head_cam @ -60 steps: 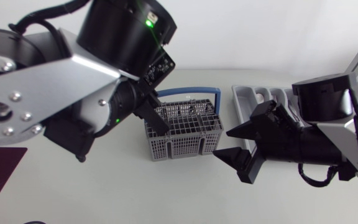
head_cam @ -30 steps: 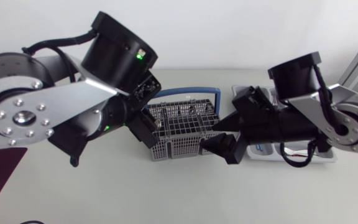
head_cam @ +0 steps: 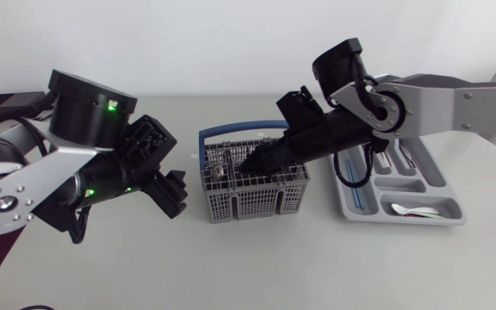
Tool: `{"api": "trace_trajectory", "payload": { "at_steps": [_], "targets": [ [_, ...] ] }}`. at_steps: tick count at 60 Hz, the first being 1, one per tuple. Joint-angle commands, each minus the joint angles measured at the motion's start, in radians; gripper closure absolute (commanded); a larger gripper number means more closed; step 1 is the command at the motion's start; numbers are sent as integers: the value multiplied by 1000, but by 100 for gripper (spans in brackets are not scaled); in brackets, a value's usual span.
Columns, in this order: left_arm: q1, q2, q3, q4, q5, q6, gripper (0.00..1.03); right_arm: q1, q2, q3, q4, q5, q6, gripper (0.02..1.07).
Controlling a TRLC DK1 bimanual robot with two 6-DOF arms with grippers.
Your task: Unload the cutlery basket into the drawer organizer.
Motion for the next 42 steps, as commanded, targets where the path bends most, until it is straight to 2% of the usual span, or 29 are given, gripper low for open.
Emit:
{"api": "trace_trajectory", "payload": {
  "at_steps": [1, 7, 8, 19, 24, 33, 36, 42],
  "targets": [
    [45, -19, -32, 25, 57, 30, 8, 27, 37, 40, -18, -7, 61, 20],
    [91, -19, -40, 31, 146, 45, 8, 59, 57, 68, -12, 13, 96, 20],
    [106, -22, -43, 31, 183, 50, 8, 71, 65, 76, -12, 27, 104, 20],
    [169, -7, -62, 36, 362, 87, 7, 128, 125, 120, -7, 122, 138, 21],
    [171, 11, -75, 34, 411, 113, 7, 134, 151, 137, -7, 139, 147, 25],
    [171, 27, -95, 27, 479, 143, 7, 149, 175, 151, 8, 166, 156, 25],
    [171, 34, -103, 22, 497, 163, 7, 155, 180, 151, 18, 166, 162, 33],
    [175, 48, -109, 13, 534, 193, 7, 168, 192, 158, 30, 180, 165, 37]
  ]
}}
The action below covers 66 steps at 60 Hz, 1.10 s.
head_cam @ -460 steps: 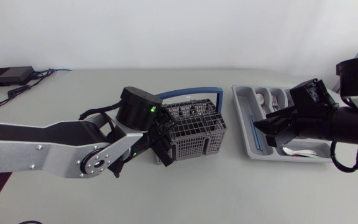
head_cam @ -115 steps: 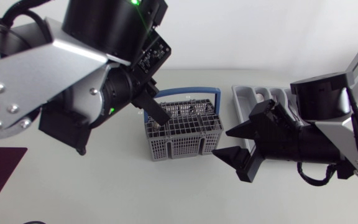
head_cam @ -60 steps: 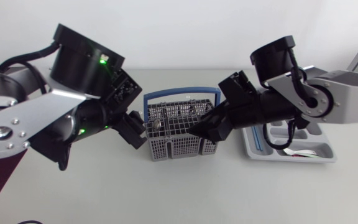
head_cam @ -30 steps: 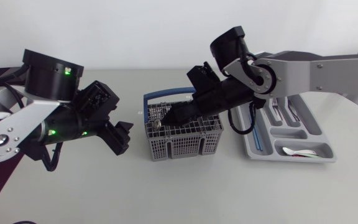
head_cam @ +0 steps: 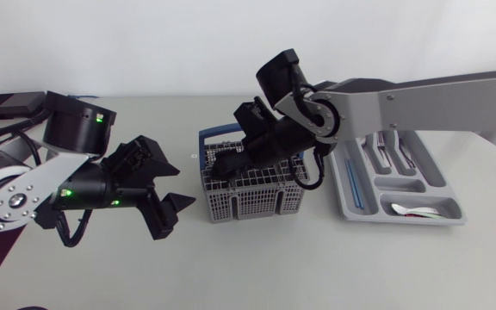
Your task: Unload the cutlery basket into the drawer organizer.
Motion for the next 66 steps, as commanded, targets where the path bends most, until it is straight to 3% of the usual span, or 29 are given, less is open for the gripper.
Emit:
{"api": "trace_trajectory", "payload": {
  "at_steps": [1, 21, 28, 44, 66],
  "targets": [
    [9, 25, -27, -16, 38, 49, 7, 19, 30, 30, 16, 17, 31, 37],
    [60, 77, 12, -54, 139, 99, 7, 25, 50, 47, 25, 37, 49, 65],
    [58, 88, 19, -53, 149, 103, 7, 25, 59, 51, 31, 38, 52, 66],
    [57, 111, 36, -53, 179, 111, 7, 24, 84, 61, 41, 38, 55, 94],
    [60, 122, 42, -60, 196, 111, 7, 16, 44, 48, 41, 17, 54, 100]
  ]
}}
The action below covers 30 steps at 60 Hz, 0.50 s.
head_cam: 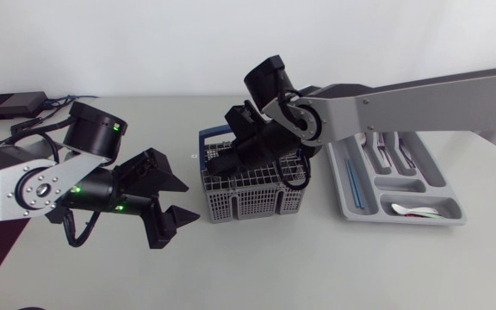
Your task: Unload the cutlery basket into the drawer organizer.
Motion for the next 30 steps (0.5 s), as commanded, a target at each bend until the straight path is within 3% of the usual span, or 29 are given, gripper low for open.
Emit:
{"api": "trace_trajectory", "payload": {
  "at_steps": [1, 30],
  "targets": [
    [8, 17, 29, -8, 18, 25, 7, -2, -22, 10, 6, 1, 23, 100],
    [9, 26, 21, -5, 24, 25, 6, -22, -111, -26, 12, -80, 25, 100]
  ]
}}
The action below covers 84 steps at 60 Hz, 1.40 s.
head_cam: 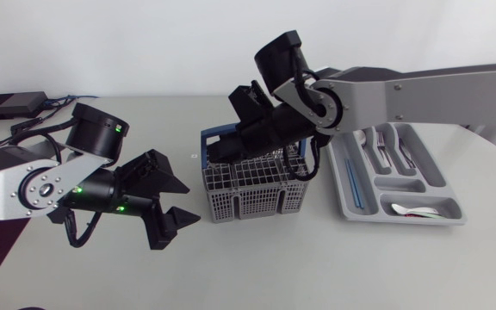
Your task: Unload the cutlery basket into the drawer organizer.
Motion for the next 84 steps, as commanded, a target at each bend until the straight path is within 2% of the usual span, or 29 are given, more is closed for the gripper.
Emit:
{"api": "trace_trajectory", "payload": {
  "at_steps": [1, 41, 48, 63, 68, 77, 84],
  "targets": [
    [8, 14, 19, -3, 13, 25, 6, -13, -33, -24, 3, -25, 14, 100],
    [8, 36, 24, -2, 14, 27, 6, -41, -202, -26, -5, -152, 46, 100],
    [5, 34, 25, -5, 14, 27, 6, -84, -283, -19, -56, -168, 46, 100],
    [8, 19, 33, -22, 14, 28, 6, -285, -525, -81, -297, -137, -72, 100],
    [8, 19, 38, -26, 14, 28, 6, -366, -588, -127, -360, -97, -125, 100],
    [6, 21, 41, -26, 14, 23, 6, -519, -648, -219, -416, -54, -219, 100],
    [2, 19, 42, -28, 14, 20, 6, -633, -657, -306, -416, -20, -299, 100]
  ]
}}
